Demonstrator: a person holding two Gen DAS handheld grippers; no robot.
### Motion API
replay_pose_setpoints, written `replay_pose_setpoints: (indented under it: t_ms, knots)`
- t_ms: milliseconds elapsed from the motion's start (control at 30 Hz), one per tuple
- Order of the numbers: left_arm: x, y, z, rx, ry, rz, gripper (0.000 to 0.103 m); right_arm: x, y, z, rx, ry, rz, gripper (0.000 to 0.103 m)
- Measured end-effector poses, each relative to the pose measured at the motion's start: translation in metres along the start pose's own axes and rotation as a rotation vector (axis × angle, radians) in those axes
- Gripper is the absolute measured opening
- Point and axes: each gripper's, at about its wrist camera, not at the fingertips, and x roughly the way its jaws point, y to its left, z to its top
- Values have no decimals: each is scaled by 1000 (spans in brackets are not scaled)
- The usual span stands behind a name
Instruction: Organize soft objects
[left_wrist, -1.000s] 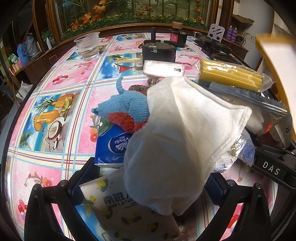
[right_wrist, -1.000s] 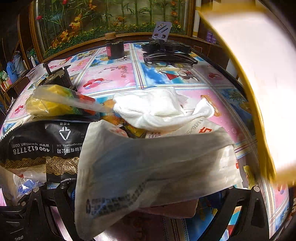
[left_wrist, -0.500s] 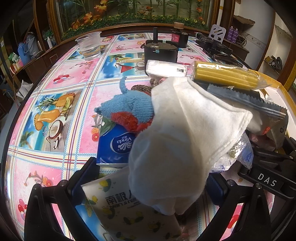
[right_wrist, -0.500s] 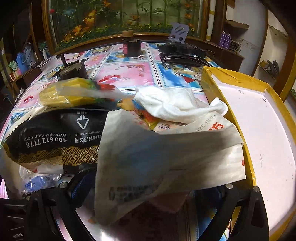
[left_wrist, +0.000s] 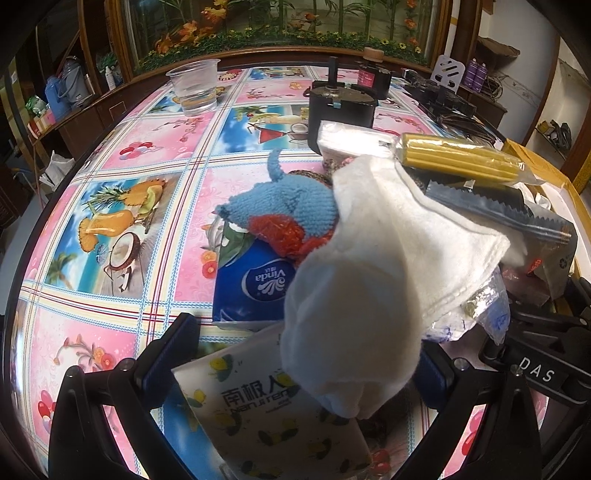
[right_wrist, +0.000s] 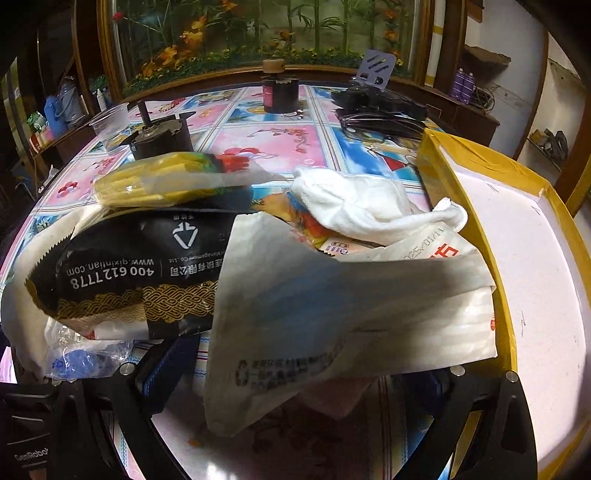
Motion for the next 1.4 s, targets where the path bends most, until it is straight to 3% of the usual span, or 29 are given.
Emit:
replay_pose_setpoints:
  t_ms: [1400]
  knots:
    - [0, 3, -1, 1, 1, 0, 103, 0, 0, 0, 9, 8, -20, 102]
